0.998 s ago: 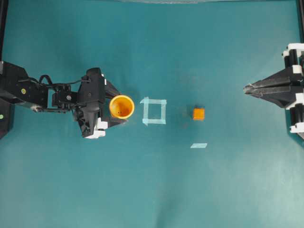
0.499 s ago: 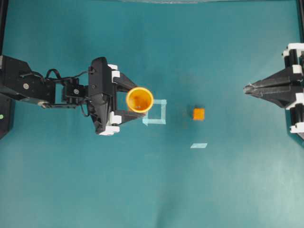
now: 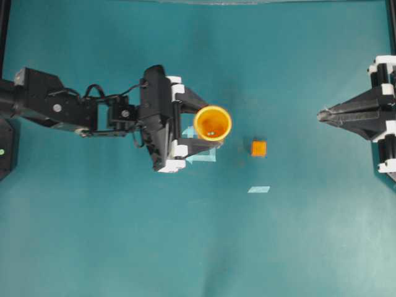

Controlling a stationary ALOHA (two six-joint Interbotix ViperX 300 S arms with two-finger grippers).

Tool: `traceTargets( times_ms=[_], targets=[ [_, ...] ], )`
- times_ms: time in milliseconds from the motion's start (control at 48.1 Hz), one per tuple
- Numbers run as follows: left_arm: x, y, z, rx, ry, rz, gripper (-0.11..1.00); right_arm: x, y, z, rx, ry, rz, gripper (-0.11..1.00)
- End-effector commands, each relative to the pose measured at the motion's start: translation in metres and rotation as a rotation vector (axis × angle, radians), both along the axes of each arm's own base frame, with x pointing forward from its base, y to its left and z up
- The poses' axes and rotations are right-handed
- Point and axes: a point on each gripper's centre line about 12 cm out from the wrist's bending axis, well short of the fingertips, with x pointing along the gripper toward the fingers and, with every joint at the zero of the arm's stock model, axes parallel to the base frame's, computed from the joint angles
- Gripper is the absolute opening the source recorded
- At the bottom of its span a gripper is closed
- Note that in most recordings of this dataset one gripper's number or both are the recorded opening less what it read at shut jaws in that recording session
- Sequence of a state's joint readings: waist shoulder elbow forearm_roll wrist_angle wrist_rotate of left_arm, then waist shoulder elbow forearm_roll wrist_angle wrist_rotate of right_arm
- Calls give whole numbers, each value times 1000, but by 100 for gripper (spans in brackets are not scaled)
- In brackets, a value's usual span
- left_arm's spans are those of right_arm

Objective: Move the cup toward the block with left arm.
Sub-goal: 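Lift the orange cup and carry it right over the tape square toward the cube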

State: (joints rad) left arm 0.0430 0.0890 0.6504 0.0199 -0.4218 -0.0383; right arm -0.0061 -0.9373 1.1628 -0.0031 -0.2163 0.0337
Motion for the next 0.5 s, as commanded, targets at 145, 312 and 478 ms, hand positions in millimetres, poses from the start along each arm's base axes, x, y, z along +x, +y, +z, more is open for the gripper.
traceTargets(
  times_ms=[145, 312, 478],
  targets=[
    [23, 0, 16, 6, 2, -3, 63, 2, 0, 12, 0, -32, 0, 0],
    [33, 1, 20, 7, -3, -3, 63, 2, 0, 12, 0, -31, 0, 0],
    [38, 0, 24, 7, -15, -4, 63, 2, 0, 12, 0, -32, 0, 0]
  ],
)
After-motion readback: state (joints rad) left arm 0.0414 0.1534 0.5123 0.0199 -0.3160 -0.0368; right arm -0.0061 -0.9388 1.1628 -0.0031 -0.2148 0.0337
